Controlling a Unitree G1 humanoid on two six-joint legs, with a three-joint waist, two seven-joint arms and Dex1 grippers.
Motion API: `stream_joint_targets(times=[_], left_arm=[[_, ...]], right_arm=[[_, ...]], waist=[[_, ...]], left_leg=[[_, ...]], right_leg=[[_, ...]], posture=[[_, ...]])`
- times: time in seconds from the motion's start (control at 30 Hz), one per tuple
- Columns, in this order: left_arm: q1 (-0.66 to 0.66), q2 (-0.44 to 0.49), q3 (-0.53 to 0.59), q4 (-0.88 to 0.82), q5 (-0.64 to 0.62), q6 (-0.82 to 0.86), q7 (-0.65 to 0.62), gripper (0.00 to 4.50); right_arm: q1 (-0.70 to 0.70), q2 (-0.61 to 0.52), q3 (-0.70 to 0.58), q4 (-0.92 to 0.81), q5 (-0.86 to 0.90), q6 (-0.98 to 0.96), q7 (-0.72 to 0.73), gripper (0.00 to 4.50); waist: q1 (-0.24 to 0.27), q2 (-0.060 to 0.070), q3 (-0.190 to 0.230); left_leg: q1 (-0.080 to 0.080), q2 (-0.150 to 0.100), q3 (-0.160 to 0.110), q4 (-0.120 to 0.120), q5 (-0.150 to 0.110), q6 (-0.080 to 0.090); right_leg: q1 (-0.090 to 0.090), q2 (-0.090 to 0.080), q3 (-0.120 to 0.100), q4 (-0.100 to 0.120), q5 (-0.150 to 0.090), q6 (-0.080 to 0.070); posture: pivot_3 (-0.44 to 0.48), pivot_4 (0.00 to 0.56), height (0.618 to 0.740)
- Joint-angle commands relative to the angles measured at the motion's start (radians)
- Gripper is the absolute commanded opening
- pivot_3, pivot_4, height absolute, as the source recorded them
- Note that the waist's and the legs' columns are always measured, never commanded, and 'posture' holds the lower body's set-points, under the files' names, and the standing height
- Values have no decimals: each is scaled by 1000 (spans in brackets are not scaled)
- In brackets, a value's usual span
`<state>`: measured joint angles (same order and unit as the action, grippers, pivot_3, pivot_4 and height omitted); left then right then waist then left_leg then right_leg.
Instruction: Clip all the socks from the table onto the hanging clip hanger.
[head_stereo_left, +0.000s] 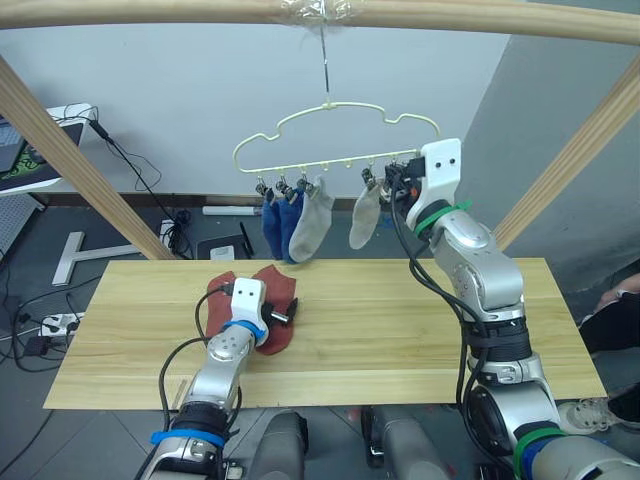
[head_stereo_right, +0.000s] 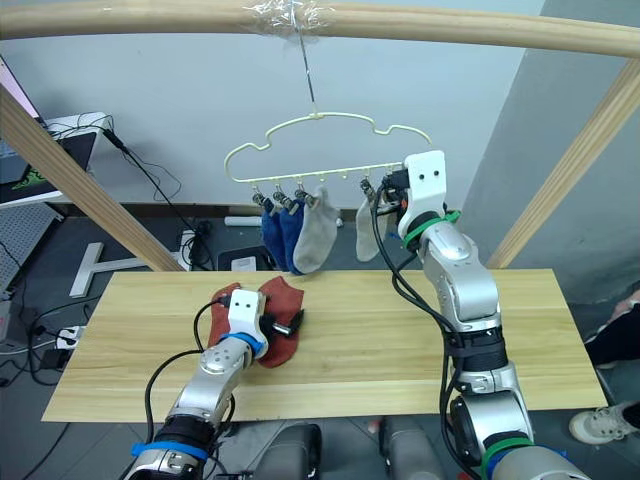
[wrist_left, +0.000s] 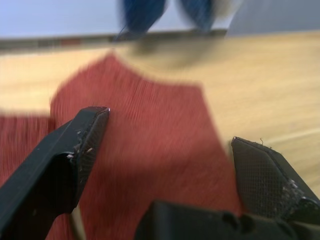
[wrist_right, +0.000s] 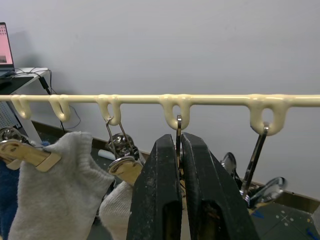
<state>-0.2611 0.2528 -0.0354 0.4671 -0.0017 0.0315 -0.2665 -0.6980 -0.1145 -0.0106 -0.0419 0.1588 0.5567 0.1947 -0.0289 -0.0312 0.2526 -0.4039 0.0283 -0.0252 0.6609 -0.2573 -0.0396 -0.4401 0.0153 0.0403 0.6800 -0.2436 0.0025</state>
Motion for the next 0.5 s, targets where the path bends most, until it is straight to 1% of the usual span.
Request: stream_joint_targets(times=[0.03,0.07,0.17,0.27,0.37,0.5], left_arm=[[7,-2,20,20,-1,-1,17,4500],[11,-9,26,24,-13,18,9,4500],[20,-32,47,27,-54,55,-5,3995],[26,-38,54,25,-64,75,-18,3171],[38,-45,58,9,-80,88,-36,2165],[53,-34,32,-14,-51,84,-54,1016]], right_arm=[[-7,-8,-11,-60,9,-1,-3,15],[-6,-7,-12,-61,8,0,-5,15],[-5,1,-20,-63,13,7,-17,0],[-7,9,-28,-62,20,15,-25,0],[-7,7,-28,-61,22,18,-26,0],[-13,-3,-29,-49,27,15,-24,0]], waist=[[0,0,0],[0,0,0],[-1,0,0],[-1,0,0],[-1,0,0],[-1,0,0]], left_leg=[[0,0,0,0,0,0],[0,0,0,0,0,0],[2,0,0,0,0,0],[2,0,0,0,0,0],[2,0,0,0,0,0],[2,0,0,0,0,0]], right_leg=[[0,0,0,0,0,0],[0,0,0,0,0,0],[1,0,0,0,-1,1],[2,0,0,0,-2,3],[2,0,0,0,-2,4],[2,0,1,0,-2,4]], posture=[[27,238,740],[27,238,740],[27,238,740],[27,238,740],[27,238,740],[27,247,740]])
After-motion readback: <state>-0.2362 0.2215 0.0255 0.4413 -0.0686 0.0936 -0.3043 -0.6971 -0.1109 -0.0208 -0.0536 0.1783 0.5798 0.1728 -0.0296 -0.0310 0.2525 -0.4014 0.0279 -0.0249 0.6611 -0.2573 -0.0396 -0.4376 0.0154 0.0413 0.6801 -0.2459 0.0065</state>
